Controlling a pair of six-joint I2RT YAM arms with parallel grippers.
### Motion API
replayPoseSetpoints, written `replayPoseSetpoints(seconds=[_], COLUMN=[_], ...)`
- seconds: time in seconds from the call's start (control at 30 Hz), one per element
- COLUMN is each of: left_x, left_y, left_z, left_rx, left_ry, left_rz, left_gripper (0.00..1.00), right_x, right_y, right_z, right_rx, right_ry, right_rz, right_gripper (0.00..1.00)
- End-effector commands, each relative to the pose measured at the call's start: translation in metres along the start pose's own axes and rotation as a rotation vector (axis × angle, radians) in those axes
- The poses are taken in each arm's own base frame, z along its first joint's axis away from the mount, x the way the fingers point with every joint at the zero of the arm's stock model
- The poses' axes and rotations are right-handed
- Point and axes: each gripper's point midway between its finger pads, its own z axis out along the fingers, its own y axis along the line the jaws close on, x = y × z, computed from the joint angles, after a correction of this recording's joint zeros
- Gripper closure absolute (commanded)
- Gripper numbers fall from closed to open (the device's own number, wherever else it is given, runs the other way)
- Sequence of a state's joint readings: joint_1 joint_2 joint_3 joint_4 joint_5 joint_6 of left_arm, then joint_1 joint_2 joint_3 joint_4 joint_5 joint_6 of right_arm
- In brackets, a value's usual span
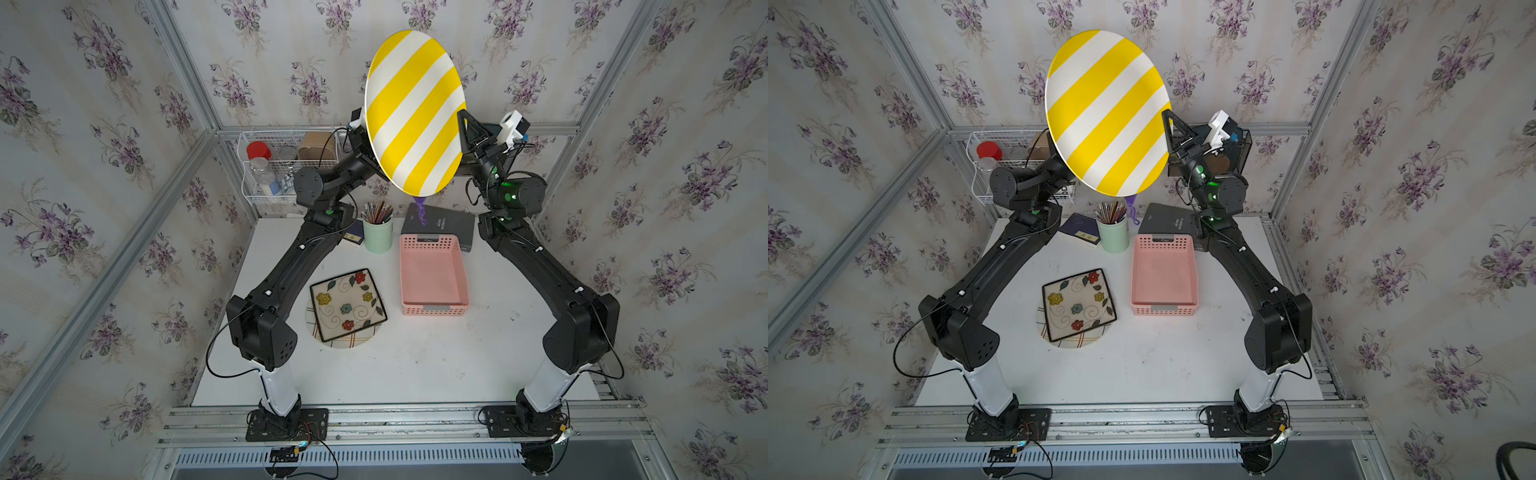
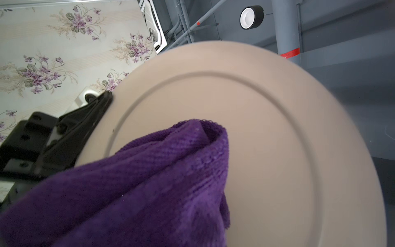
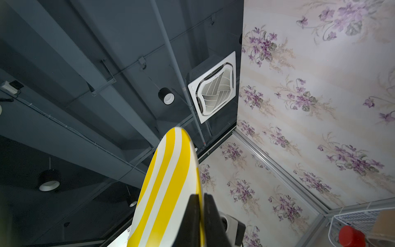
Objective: Wipe the wet plate dry
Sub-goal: Wipe the plate with towel, then place the plate on the plate.
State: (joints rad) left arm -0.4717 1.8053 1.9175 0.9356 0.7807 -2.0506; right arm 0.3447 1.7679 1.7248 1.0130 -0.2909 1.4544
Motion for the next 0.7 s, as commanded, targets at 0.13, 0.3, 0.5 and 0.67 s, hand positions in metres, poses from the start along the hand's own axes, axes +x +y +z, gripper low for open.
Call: replayPoseSetpoints(seconds=[0.13,0.3,0.5,0.67], left_x=[0.029,0.009,0.003,0.012], left_y=[-0.050,-0.060,0.015,0.063], left_z=[-0.059,-0.126,-0.223,-0.313], left_rx=[-0.082,-0.332,-0.913,-1.347], left_ry=[0.054,-0.091,-0.363,-0.493], left_rz=[0.172,0.300,0.286,0.252], left_gripper=[1.00,1.00,1.00,1.00], right_x=[-0.053,-0.032,0.048,0.133], right_y=[-0.042,-0.070,-0.122,-0.159], right_z=[-0.043,-0.093,-0.169,-0.214], right_rx=[0.252,0.452,0.768,0.880], right_ry=[-0.140,-0.064,0.185,0.400], right_rz=[-0.100,-0.165,-0.272,-0.264], right_gripper=[1.00,1.00,1.00,1.00])
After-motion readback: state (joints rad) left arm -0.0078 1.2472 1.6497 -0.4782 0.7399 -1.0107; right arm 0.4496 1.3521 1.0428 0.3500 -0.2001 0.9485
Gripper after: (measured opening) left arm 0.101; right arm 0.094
